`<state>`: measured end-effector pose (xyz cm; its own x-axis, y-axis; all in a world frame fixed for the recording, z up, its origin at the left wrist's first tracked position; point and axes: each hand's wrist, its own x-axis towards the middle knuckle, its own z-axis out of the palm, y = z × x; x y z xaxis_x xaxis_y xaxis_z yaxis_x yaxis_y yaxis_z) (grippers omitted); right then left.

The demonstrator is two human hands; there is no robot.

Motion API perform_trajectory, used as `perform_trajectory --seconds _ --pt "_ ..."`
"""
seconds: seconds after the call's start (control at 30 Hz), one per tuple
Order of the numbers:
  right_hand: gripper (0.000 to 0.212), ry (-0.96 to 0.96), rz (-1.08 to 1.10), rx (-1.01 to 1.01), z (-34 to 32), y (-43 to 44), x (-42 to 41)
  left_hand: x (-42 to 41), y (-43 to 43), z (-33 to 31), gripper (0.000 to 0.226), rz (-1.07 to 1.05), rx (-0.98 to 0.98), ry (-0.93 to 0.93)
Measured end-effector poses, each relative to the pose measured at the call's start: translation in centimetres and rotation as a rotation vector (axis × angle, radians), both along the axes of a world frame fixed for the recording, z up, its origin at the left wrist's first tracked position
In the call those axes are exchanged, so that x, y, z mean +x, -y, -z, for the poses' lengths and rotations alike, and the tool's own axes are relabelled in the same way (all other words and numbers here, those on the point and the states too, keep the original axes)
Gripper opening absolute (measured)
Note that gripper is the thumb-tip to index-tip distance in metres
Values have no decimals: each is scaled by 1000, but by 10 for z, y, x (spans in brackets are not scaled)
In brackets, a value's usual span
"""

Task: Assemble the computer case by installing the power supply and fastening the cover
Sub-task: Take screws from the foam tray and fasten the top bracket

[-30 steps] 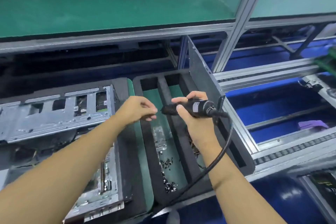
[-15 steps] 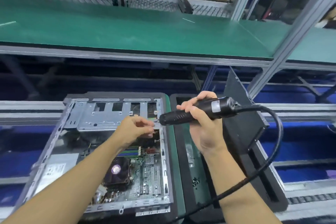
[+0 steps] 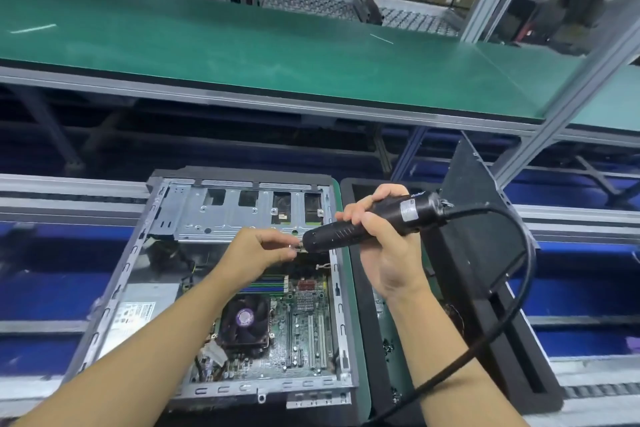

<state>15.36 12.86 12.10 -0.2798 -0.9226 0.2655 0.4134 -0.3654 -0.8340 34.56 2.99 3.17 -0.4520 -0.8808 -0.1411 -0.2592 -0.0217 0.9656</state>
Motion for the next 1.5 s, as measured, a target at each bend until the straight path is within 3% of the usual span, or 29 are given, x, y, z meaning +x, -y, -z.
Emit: perform_trajectory --seconds 0.43,0.63,0.83,1.07,1.37,1.5 --pt "31 7 -5 -12 6 5 -9 -5 0 4 35 17 74 -115" --pt "34 -12 20 9 5 5 -11 -7 2 9 30 50 62 -85" --pt "37 -104 26 51 -1 5 -5 -8 -1 7 22 120 -80 11" --pt "37 -168 60 5 -11 9 4 -8 -4 -4 18 63 -73 -12" --pt "36 -146 73 -7 -12 13 14 1 -3 -5 11 58 -173 47" --pt "35 -138 69 -7 -11 11 15 6 0 -5 14 65 -324 131"
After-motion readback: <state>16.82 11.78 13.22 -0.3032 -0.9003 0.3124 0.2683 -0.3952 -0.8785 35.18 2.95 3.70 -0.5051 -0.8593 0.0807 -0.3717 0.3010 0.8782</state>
